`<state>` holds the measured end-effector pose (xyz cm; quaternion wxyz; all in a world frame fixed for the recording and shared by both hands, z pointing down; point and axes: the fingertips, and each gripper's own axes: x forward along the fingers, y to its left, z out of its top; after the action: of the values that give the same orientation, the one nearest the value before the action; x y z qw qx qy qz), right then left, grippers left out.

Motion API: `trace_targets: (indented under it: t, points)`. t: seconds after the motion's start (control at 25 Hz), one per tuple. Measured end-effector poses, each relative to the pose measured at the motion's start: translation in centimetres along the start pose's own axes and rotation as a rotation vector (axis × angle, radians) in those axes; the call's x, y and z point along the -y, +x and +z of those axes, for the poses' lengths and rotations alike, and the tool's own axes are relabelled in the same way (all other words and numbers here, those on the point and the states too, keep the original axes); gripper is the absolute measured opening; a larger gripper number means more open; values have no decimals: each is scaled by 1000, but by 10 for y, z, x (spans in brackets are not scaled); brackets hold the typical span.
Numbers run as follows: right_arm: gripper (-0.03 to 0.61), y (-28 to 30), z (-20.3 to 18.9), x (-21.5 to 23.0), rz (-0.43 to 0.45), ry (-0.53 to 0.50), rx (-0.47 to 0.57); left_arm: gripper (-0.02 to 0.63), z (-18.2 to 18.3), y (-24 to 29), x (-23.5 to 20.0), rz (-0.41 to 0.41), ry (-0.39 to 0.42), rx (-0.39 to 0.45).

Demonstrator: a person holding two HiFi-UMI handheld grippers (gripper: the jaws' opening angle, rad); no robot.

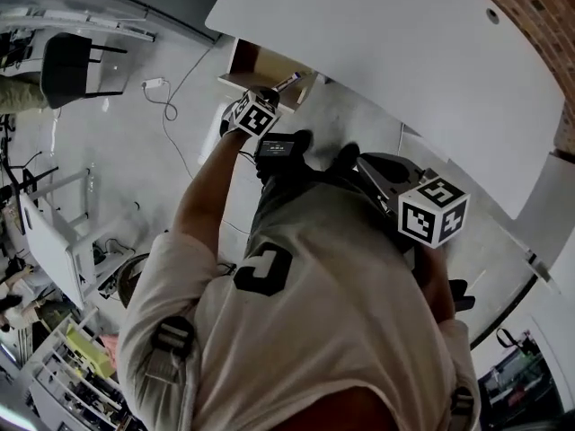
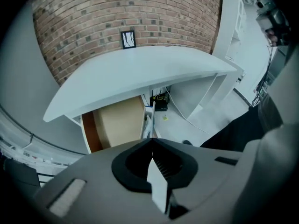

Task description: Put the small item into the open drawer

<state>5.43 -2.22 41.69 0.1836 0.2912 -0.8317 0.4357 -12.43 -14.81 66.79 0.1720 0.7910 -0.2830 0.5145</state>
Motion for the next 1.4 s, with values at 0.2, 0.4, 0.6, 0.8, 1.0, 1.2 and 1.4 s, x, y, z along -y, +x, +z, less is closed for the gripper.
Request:
trace_targets:
  t: [0.2,0.4,0.6,0.8,1.0,1.2,1.4]
  points:
    - [3,40,6,-22,-90,-31,-44,5,-27,27,-16,-70,55,-24]
    - [3,70,-5,-35,-136,24,-93,5,-44,49,-25,-138,93,-16]
    - [3,85,-13,-40,-181,74,-106,5,-55,71,-22,-211,122,-31]
    - [3,92,-15,-43,-226,77,-107,5,-61,80,-34,-206,109,-39]
    - [3,95,-18,-44,-235,111,-113,6,-69,89,-35,-236,100,-60]
    - [3,99,-21,-46,-252,107,-135,8,-78,97,-39,-238,60,-70]
    - [3,99,-23,-44,-259,90,-158,9,-84,101,-38,-254,28,-72]
